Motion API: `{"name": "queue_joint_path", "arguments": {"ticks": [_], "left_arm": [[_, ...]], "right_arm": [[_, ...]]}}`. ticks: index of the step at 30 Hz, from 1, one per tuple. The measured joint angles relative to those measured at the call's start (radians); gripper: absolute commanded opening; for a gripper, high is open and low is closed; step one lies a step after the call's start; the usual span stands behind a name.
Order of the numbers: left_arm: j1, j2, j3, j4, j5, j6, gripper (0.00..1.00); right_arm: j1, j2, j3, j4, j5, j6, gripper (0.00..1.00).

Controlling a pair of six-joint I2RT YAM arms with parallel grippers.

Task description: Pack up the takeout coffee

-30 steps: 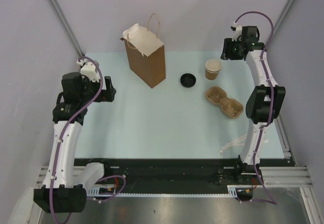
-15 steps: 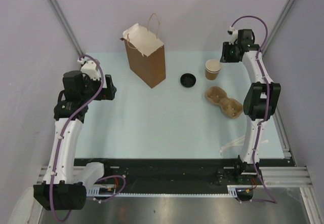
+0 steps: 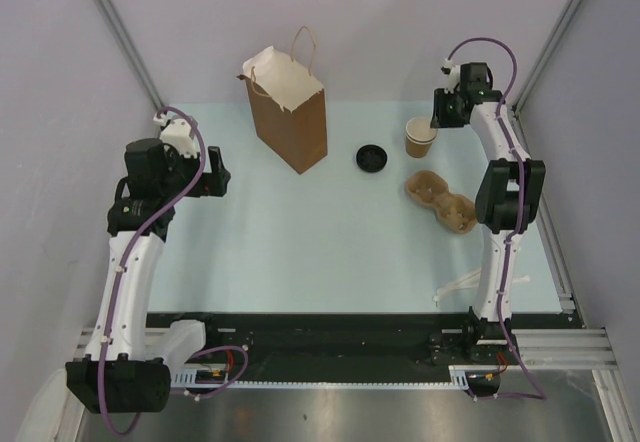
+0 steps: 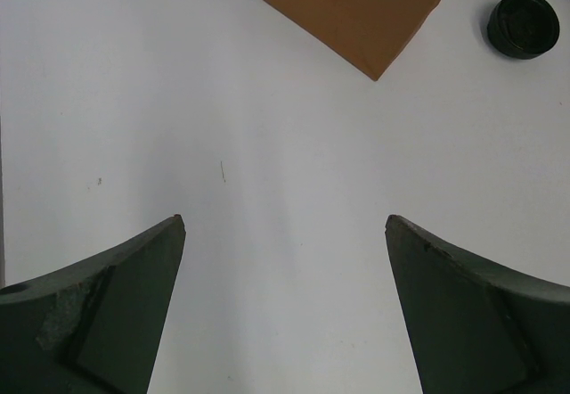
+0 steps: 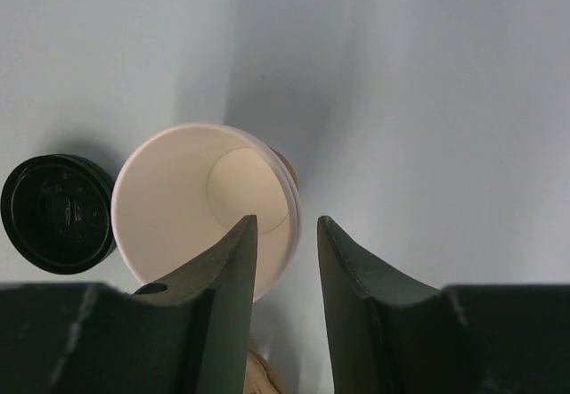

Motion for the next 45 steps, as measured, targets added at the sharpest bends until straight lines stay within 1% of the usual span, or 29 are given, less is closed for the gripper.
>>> {"name": "queue_joint_path", "arguments": {"ticks": [8, 24, 27, 30, 31, 38, 42, 45], "left_arm": [[0.000, 0.009, -0.001, 0.003, 0.000, 0.000, 1.00], [0.000, 0.019, -0.005, 0.006, 0.000, 0.000, 1.00], [0.000, 0.019, -0.005, 0.006, 0.000, 0.000, 0.99], [0.000, 0.021, -0.005, 0.006, 0.000, 0.000, 0.99], [0.000, 0.021, -0.005, 0.006, 0.000, 0.000, 1.00], [0.000, 0.024, -0.005, 0.007, 0.003, 0.001, 0.99], [0.000, 0.024, -0.005, 0.022, 0.036, 0.004, 0.99], [0.000, 0.010, -0.022, 0.057, 0.090, 0.020, 0.99]], "right_arm": [[0.000, 0.018, 0.023, 0.001, 0.013, 0.000, 0.28], [0.031, 0.035, 0.042, 0.002, 0.017, 0.000, 0.25], [0.031, 0.043, 0.042, 0.002, 0.020, 0.000, 0.19], [0.027, 0.049, 0.042, 0.005, 0.025, -0.003, 0.06], [0.026, 0.050, 0.042, 0.006, 0.024, -0.006, 0.00], [0.014, 0.049, 0.042, 0.007, 0.010, -0.010, 0.00], [-0.027, 0.042, 0.042, -0.008, -0.057, 0.002, 0.00], [-0.075, 0.016, 0.042, -0.027, -0.116, 0.016, 0.00]]}}
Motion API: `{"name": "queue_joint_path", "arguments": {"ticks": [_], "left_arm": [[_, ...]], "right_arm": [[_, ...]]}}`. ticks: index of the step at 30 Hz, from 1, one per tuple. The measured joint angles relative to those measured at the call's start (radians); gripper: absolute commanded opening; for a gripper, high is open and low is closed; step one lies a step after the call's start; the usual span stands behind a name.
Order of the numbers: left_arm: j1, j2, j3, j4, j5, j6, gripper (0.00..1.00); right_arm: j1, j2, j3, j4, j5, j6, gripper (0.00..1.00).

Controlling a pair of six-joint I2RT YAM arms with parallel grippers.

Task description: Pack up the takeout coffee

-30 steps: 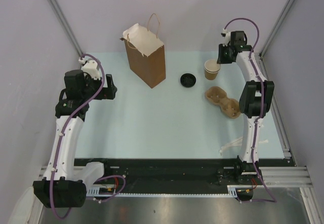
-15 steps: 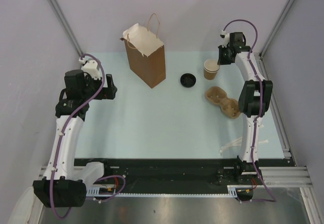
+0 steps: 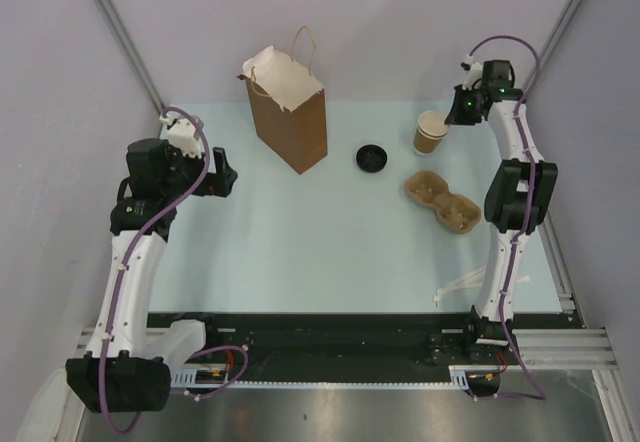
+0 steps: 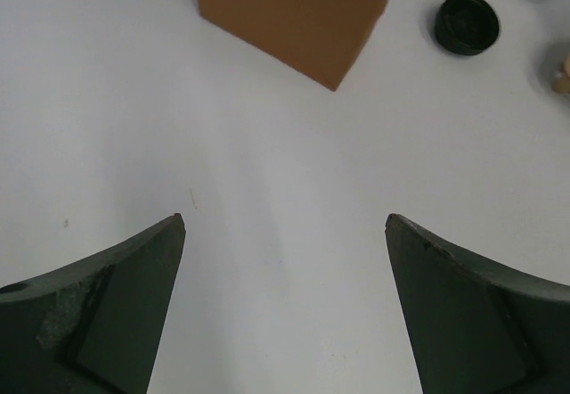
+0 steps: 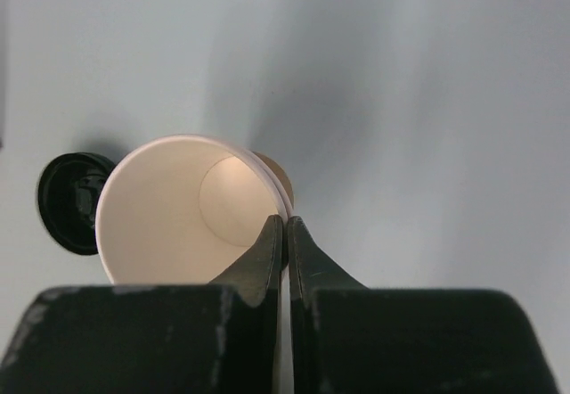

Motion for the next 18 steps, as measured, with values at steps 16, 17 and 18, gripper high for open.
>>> {"name": "queue_joint_path", "arguments": {"ticks": [16, 17, 18], "left_arm": [[-0.064, -0.168, -0.321, 0.452, 0.549, 0.050, 0.99], [-0.078, -0.154, -0.336, 0.487, 0.556, 0.042, 1.00], [-0.097, -0.134, -0.343, 0.514, 0.548, 0.039, 0.99]], "right_arm": [[0.105, -0.472, -0.309, -0.048, -0.373, 0.081, 0.00], [0.127, -0.491, -0.333, -0.049, -0.389, 0.086, 0.00], [0.163, -0.514, -0.365, -0.050, -0.410, 0.095, 0.00]]}}
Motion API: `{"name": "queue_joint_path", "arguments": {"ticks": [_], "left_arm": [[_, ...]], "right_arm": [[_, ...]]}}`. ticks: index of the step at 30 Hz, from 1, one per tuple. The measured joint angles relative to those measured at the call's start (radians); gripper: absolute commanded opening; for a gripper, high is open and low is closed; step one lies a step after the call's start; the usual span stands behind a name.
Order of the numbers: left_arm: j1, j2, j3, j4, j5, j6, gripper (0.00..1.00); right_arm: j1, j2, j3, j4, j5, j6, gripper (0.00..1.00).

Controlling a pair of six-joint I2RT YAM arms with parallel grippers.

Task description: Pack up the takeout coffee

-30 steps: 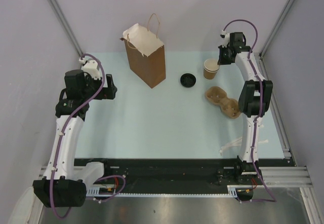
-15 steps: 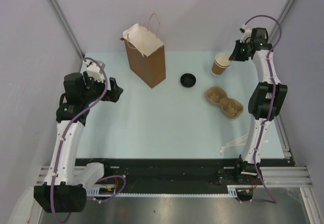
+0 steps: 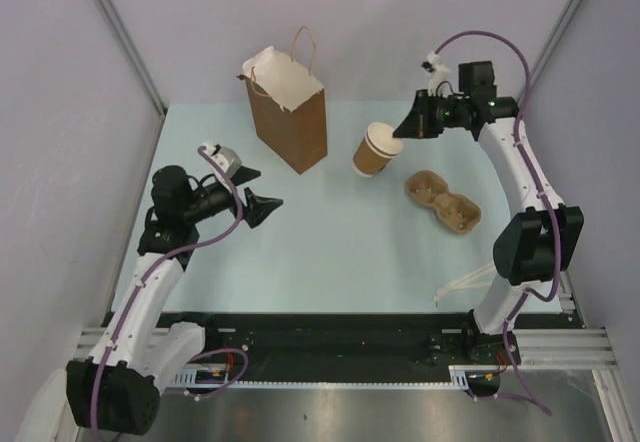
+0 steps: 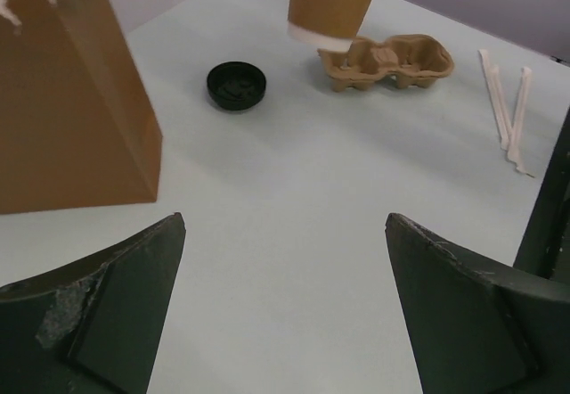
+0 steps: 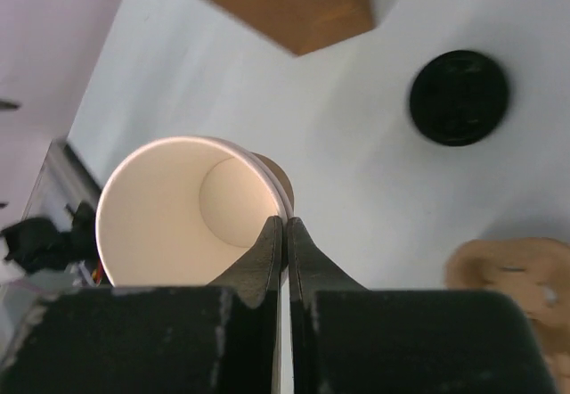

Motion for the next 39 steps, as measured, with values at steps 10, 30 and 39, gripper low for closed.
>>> {"name": "queue_joint_path", "arguments": {"ticks": [10, 30, 39], "left_arm": [[-0.360, 0.076, -0.001, 0.034, -0.240, 0.097, 0.99], [-0.532, 0.097, -0.025, 0.089, -0.287, 0.102, 0.99], [-0.536, 0.102, -0.025, 0.100, -0.316, 0.088, 0.75]], "right_arm": [[0.236, -0.119, -0.118, -0.004, -0.091, 0.056, 0.00], [0.365, -0.187, -0.159, 0.035, -0.125, 0.110, 0.00], [0.386, -0.207, -0.164, 0.058, -0.145, 0.112, 0.00]]}}
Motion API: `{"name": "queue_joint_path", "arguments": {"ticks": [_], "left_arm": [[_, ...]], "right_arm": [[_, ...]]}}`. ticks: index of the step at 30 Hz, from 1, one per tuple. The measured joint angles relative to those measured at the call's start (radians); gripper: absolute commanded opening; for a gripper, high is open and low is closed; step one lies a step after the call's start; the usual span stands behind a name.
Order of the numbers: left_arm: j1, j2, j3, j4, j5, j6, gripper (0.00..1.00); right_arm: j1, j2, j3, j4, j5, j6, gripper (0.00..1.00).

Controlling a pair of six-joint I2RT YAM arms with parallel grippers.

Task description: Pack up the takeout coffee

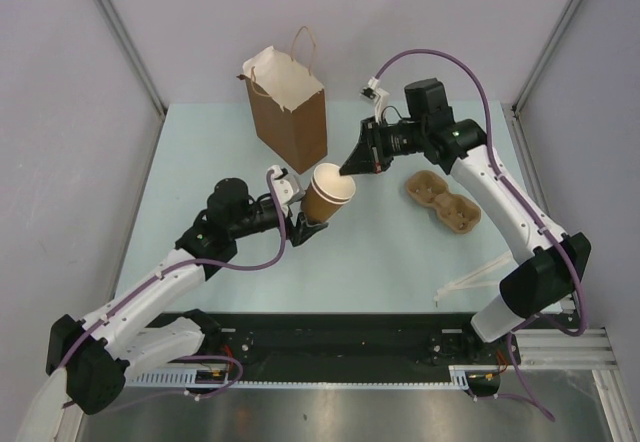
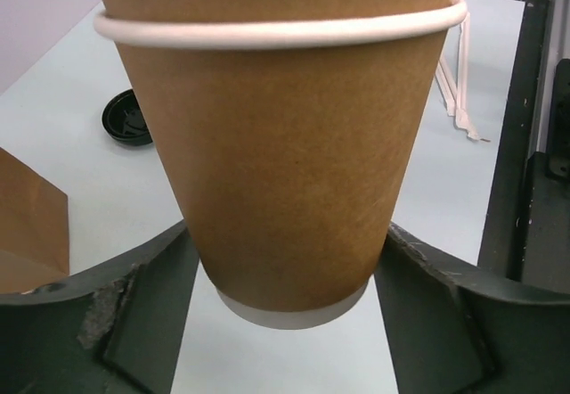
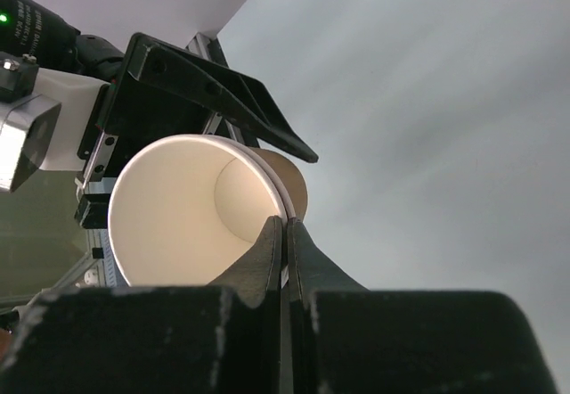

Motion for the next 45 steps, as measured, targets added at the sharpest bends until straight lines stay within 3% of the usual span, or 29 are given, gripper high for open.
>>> {"name": "queue_joint_path", "arguments": {"ticks": [4, 10, 19, 27, 33, 38, 45], "left_arm": [[-0.001, -0.002, -0.009, 0.001, -0.012, 0.003, 0.64], [-0.001, -0.035, -0.078, -0.029, -0.039, 0.005, 0.55], [-0.001, -0.080, -0.129, -0.068, -0.081, 0.013, 0.56], [0.003, -0.211, -0.249, -0.140, -0.103, 0.012, 0.58], [0.109, -0.341, -0.268, -0.197, -0.106, -0.003, 0.59], [0.209, -0.395, -0.224, -0.248, -0.104, -0.037, 0.61], [0.274, -0.439, -0.173, -0.264, -0.110, -0.110, 0.63]], "right_arm": [[-0.010, -0.008, 0.000, 0.014, -0.011, 0.023, 0.00], [-0.045, -0.008, 0.000, 0.042, -0.052, 0.079, 0.00], [-0.087, -0.009, 0.000, 0.081, -0.097, 0.131, 0.00], [-0.233, -0.008, 0.031, 0.091, -0.108, 0.128, 0.00], [-0.220, -0.012, 0.016, 0.013, 0.026, -0.032, 0.00], [-0.137, -0.016, -0.111, -0.005, 0.211, -0.159, 0.00], [-0.080, 0.035, -0.232, 0.042, 0.373, -0.219, 0.00]]}}
